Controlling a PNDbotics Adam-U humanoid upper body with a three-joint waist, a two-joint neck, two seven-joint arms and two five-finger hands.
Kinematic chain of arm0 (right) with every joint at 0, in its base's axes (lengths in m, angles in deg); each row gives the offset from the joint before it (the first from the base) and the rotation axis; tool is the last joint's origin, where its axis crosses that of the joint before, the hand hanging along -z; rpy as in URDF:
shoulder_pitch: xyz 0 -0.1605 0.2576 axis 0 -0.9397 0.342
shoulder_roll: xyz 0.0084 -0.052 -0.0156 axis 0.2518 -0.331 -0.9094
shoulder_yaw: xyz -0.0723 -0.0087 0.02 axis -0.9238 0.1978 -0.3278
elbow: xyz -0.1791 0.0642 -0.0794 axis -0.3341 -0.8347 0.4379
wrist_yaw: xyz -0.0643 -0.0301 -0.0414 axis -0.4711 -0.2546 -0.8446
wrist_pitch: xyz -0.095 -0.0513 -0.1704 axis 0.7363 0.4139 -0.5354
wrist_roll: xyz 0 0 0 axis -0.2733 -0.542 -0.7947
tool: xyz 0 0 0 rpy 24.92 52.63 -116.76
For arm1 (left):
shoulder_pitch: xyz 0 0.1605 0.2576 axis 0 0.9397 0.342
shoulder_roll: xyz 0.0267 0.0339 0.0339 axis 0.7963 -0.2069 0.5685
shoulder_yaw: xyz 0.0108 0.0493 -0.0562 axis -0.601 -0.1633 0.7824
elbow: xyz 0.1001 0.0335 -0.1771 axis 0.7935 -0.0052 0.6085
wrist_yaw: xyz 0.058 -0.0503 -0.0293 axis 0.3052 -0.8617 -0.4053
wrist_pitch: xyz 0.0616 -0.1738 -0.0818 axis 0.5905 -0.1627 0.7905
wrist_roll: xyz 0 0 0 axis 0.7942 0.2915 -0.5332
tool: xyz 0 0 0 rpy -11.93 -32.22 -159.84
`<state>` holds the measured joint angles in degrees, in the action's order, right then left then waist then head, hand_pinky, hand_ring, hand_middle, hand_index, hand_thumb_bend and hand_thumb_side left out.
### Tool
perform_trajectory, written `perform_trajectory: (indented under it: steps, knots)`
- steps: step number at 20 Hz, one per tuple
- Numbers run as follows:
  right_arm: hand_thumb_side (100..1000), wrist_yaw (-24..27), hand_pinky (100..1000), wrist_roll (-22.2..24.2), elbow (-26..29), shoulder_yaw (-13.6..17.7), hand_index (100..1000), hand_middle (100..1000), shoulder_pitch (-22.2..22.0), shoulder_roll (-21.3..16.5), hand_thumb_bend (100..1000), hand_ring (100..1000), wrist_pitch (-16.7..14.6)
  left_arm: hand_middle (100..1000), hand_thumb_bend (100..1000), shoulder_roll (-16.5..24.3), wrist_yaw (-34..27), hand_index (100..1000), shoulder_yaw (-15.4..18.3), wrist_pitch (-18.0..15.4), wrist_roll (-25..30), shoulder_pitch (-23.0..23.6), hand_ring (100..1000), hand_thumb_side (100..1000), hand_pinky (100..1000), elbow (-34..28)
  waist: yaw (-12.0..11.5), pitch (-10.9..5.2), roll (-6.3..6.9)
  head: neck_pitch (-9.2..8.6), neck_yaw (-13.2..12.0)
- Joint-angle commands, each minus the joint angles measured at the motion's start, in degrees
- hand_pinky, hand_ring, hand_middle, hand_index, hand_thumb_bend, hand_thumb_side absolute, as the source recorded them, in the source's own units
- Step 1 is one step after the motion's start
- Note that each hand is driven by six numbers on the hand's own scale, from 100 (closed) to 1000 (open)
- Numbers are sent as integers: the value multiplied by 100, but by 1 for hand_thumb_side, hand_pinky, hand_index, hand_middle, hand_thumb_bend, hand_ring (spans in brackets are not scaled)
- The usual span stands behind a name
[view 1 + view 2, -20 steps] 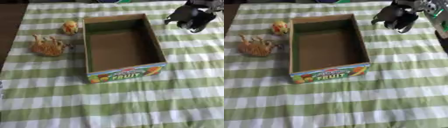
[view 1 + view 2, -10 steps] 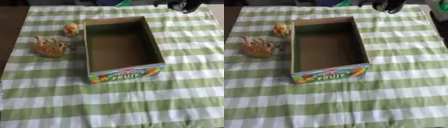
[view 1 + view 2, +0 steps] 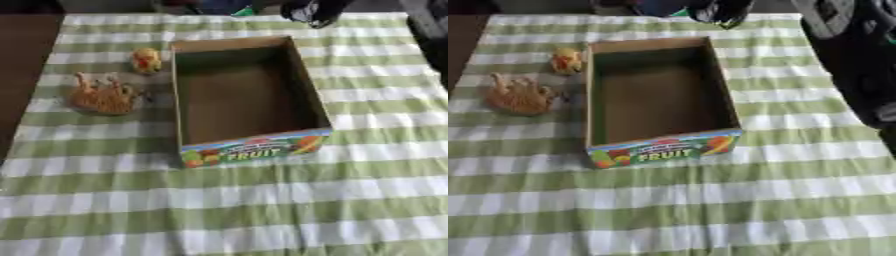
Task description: Pick up objects on the table and place them in the box.
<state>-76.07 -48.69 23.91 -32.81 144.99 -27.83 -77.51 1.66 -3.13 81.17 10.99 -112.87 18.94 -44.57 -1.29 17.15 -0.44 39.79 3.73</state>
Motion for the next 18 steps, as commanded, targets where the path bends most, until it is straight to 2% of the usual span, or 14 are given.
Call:
perform_trajectory:
  steps: [1,11,18]
  knots:
    - [357,10,689,38,-14,-6,494,413,163,131,100,708,8,606,100,68,-27,780,-8,-14,26,-90,592,1000,588,-111,-18,-135,11,-10,54]
    - [363,-93,686,153,-617,-211,499,417,-53,554,100,706,-106,606,100,21,-47,780,-16,-30,34,-146,592,1000,589,-111,-135,-49,5,-176,197]
    - [363,-187,692,317,-1075,-336,536,455,-110,682,100,723,-347,606,100,6,-47,780,-17,-18,37,-156,592,1000,589,-111,-165,1,-8,-161,215]
